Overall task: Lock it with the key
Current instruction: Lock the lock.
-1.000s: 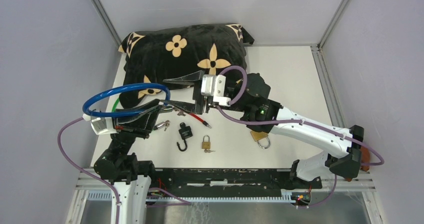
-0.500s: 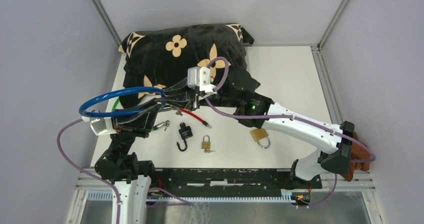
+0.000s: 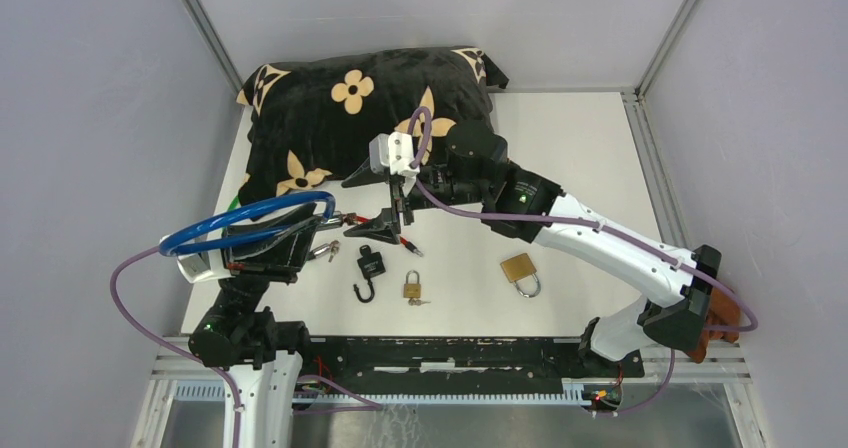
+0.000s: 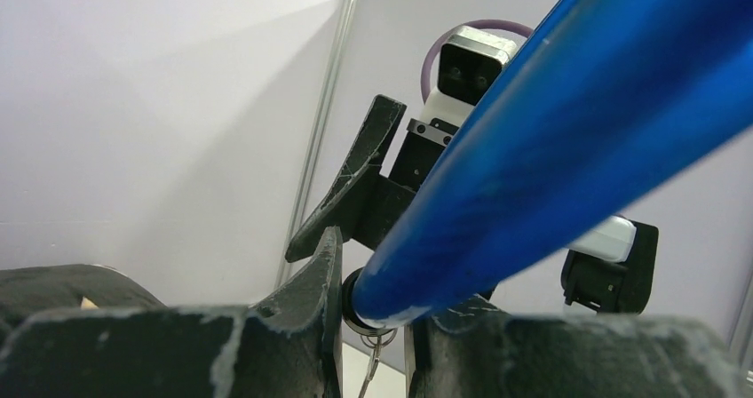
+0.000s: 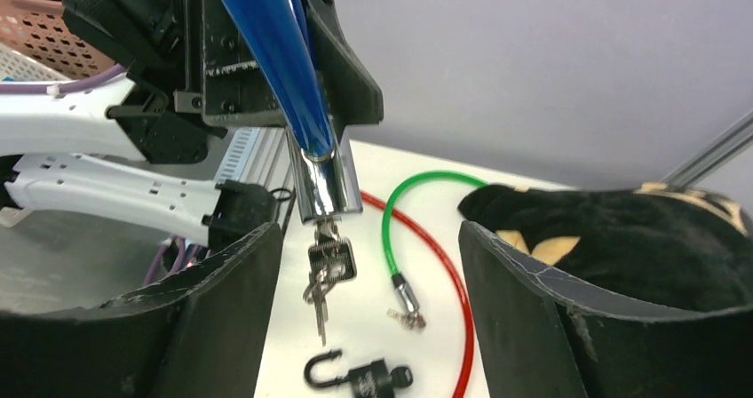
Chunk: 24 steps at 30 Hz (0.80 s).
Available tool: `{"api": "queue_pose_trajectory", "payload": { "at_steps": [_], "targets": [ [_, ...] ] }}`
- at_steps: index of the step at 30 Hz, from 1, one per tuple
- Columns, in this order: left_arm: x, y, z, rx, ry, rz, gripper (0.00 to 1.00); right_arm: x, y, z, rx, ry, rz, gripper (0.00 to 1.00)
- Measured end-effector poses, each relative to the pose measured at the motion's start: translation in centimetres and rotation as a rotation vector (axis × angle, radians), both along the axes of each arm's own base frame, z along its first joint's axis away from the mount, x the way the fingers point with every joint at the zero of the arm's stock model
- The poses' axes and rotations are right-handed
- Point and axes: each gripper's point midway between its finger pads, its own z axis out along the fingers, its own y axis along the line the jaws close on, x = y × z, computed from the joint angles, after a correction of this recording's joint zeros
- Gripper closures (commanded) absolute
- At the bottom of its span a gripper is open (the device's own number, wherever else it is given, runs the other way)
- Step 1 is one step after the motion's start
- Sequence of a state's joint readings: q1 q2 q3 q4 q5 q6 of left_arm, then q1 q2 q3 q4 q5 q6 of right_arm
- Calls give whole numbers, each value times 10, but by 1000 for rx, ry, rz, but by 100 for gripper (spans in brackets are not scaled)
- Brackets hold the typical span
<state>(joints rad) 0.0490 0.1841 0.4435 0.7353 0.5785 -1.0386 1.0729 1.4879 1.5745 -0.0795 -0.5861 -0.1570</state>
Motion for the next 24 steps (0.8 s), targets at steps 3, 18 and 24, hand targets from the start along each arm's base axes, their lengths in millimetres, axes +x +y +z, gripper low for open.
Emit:
{"api": "queue_pose_trajectory", "payload": {
  "at_steps": [3,18,24],
  "targets": [
    [0,0,0,0,-1,0,98,0,-8,-4,-56,19,8,30],
    [0,0,0,0,-2,0,98,-6,-6,-26,-165,79,68,66],
    [-1,0,0,0,-3,1,98,-8,-5,-30,-179,100,76,100]
  ]
}}
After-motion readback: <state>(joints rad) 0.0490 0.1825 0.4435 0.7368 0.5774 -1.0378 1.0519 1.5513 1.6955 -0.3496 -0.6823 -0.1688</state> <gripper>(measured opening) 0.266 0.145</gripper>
